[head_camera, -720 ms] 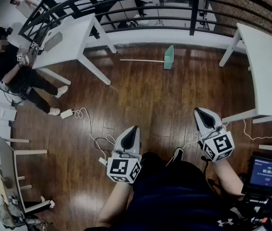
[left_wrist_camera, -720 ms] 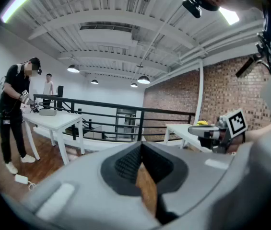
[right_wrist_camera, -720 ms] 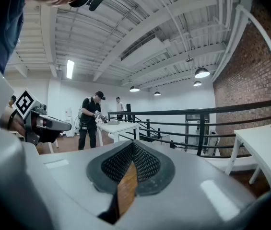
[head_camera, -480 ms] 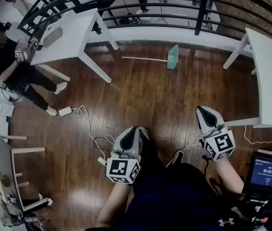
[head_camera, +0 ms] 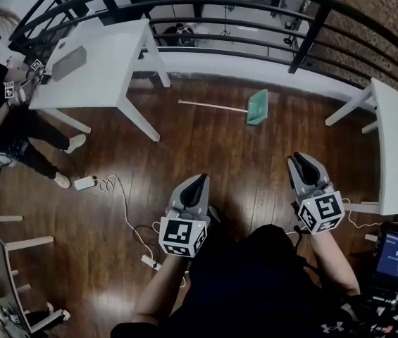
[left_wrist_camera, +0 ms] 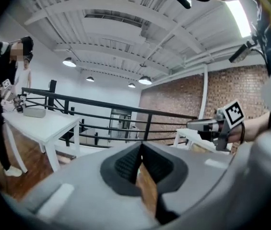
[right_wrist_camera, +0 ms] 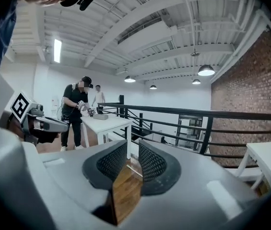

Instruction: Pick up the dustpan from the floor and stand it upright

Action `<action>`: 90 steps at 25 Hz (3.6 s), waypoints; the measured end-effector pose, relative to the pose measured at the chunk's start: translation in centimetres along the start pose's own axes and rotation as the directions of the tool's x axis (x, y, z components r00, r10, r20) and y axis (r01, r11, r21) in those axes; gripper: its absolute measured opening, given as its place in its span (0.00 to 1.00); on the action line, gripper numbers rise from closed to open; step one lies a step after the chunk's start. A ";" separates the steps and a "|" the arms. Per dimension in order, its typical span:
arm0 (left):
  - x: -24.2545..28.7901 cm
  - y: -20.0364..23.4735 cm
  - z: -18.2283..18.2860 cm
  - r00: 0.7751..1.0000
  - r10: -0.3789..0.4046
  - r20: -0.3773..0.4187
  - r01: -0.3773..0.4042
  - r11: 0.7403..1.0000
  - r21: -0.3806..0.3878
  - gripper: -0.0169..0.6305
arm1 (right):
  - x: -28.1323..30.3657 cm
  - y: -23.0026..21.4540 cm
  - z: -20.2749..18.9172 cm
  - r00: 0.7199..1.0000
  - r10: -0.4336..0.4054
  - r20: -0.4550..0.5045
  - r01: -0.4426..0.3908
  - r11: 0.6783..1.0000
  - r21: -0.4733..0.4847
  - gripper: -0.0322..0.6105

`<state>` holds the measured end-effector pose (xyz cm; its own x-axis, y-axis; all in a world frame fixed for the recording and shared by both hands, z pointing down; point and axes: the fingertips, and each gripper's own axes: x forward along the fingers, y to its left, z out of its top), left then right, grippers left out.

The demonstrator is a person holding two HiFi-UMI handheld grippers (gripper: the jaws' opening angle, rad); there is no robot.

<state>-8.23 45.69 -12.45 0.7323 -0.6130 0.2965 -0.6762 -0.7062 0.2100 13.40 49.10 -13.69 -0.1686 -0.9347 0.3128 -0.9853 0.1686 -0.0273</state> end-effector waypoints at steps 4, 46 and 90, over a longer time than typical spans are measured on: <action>4.2 3.3 2.8 0.999 -0.036 -0.007 0.036 0.999 0.004 0.07 | 5.3 -0.4 1.7 1.000 0.003 -0.018 -0.003 1.000 -0.017 0.21; 38.6 45.1 -16.9 0.897 0.385 -0.219 -0.376 0.923 0.084 0.24 | 69.0 -7.8 -30.4 0.729 0.527 -0.437 -0.542 0.834 0.102 0.20; 38.8 58.7 -28.4 0.893 0.384 -0.233 -0.355 0.922 0.156 0.22 | 91.3 5.0 -65.1 0.428 0.414 -0.804 -0.801 0.586 -0.125 0.25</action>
<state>-21.81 -9.44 37.85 0.3758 -0.7363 0.5627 -0.8709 -0.4881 -0.0571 -5.16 -15.08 76.57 -0.4578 -0.0790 0.8856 -0.4386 0.8865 -0.1477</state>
